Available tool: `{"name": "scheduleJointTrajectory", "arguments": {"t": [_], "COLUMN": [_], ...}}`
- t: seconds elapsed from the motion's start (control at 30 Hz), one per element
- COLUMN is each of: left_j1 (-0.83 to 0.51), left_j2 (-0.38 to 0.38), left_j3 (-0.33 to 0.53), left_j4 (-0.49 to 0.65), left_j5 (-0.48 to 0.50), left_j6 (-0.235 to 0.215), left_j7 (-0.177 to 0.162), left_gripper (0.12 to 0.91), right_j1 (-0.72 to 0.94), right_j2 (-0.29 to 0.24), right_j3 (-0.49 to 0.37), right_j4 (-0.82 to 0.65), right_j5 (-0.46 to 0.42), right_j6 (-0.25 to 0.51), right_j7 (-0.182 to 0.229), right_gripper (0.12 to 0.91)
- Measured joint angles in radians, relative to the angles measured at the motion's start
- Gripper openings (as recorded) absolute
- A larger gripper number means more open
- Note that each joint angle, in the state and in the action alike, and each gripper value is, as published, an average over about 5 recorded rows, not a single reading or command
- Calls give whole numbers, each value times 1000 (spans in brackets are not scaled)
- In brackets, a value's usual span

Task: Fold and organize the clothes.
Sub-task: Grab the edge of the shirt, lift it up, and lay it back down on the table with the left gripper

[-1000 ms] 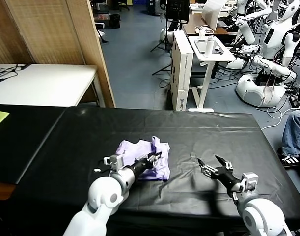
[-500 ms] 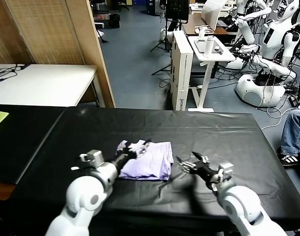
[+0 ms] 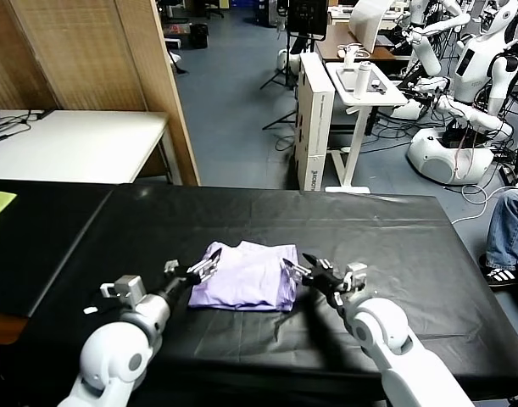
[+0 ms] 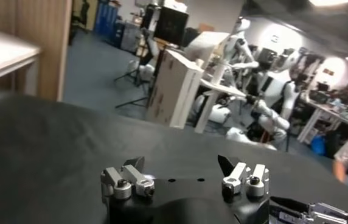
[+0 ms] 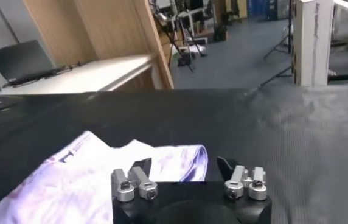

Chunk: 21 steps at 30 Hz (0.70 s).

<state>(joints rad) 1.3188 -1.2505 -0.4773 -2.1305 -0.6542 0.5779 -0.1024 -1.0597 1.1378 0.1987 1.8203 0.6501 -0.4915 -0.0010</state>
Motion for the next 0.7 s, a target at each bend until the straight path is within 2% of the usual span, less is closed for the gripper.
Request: {"name": "scheduleJointTrajectory", "arguments": {"t": [0.1, 0.17, 0.43, 0.53, 0.63, 0.7], "left_j1": [0, -5, -30, -33, -33, -29], "left_j2": [4, 4, 3, 3, -1, -6], "left_j3": [-3, -4, 0, 1, -1, -6], "left_j4": [9, 19, 64, 79, 98, 112], "left_j5": [4, 7, 13, 18, 25, 26], "left_j6": [-6, -11, -23, -32, -54, -74], "left_j7": [1, 1, 6, 18, 37, 50], "left_gripper": [907, 907, 907, 907, 907, 907], "right_j1": [-17, -31, -78, -85, -92, -98], "right_j2": [-3, -7, -5, -4, -11, -20], "right_j3": [7, 15, 40, 51, 69, 83], "right_j4": [15, 28, 52, 60, 78, 92], "right_j5": [-7, -9, -12, -14, -7, 4], "right_j6": [0, 0, 2, 13, 31, 41], "right_j7": [-1, -1, 3, -5, -18, -21], "right_gripper": [218, 153, 139, 187, 338, 471]}}
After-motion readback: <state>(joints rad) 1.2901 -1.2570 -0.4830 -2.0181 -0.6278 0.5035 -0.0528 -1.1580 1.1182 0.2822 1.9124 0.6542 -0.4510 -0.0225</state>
